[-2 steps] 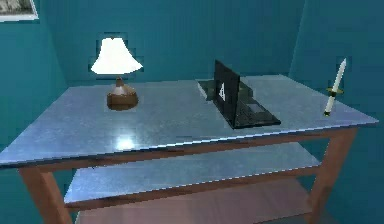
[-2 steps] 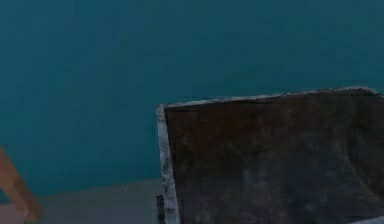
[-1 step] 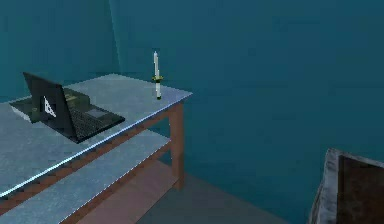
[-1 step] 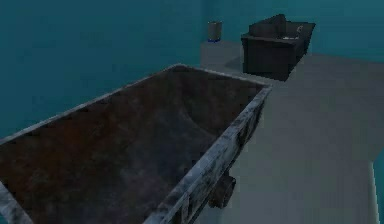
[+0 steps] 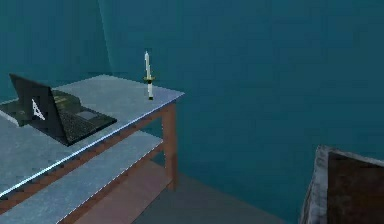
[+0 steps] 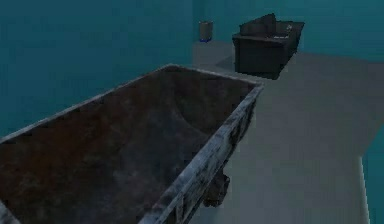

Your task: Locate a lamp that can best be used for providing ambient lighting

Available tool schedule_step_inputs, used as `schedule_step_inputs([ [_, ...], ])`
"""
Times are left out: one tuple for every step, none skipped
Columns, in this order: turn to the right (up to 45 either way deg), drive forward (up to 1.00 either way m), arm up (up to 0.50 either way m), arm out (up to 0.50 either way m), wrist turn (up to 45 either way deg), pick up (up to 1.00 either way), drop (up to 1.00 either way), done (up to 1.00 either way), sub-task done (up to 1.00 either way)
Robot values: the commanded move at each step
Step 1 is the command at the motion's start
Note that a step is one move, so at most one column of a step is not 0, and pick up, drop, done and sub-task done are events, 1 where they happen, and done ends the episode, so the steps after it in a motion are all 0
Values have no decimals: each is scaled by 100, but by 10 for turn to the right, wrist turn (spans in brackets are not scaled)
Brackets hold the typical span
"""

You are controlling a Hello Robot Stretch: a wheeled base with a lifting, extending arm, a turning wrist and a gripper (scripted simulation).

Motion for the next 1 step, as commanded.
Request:
schedule_step_inputs([
  [-450,0,0,0,0,0,0,0,0],
])
